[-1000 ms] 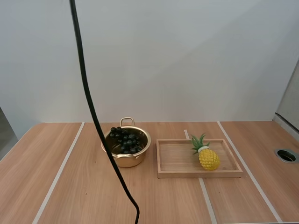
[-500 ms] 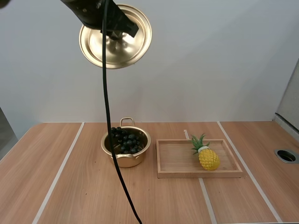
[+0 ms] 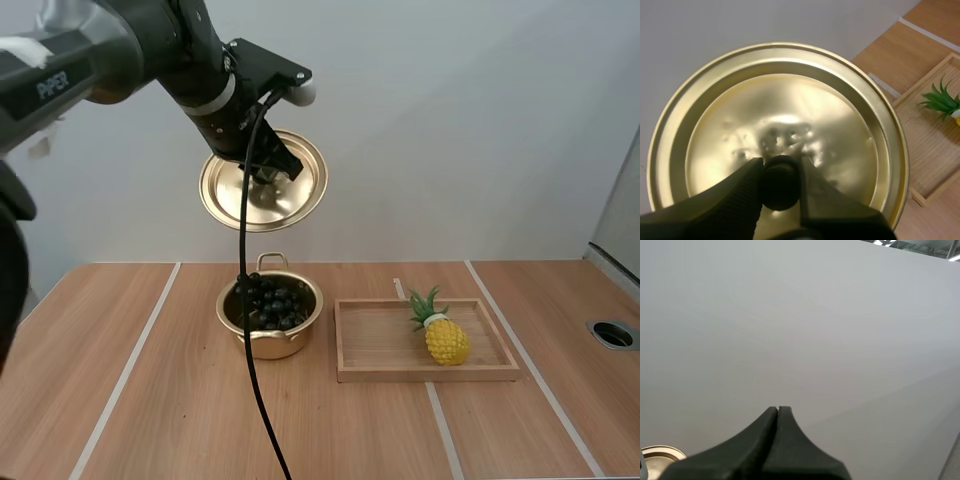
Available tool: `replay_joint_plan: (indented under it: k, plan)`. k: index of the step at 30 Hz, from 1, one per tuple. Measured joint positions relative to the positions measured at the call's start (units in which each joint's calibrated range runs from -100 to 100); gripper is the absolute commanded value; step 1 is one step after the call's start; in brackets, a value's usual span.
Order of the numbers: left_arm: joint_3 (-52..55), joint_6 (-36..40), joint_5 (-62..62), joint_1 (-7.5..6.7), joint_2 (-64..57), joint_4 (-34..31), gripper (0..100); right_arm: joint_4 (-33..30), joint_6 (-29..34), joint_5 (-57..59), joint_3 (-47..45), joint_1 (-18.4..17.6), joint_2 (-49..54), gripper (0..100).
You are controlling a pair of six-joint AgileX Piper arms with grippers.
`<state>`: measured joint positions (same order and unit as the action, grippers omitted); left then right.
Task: Open the pot, put the grape inside, and close it
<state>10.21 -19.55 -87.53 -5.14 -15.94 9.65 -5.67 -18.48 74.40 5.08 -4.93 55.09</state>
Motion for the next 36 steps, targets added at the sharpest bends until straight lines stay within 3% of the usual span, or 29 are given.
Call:
replay_joint_plan:
  k: [15,25,36]
  plan:
    - [0.1,-5.4,-9.1,0.0,10.2,3.4,0,0.0,0.0,0.6,0.0,0.0,0.0,0]
    - [0.1,-7.6,-11.8,2.89,16.7,4.0,0,0.0,0.0,0.6,0.0,0.0,0.0,0]
    - [4.7,-10.7,-10.4,3.0,20.6,7.1,0,0.0,0.0,0.6,0.0,0.0,0.0,0]
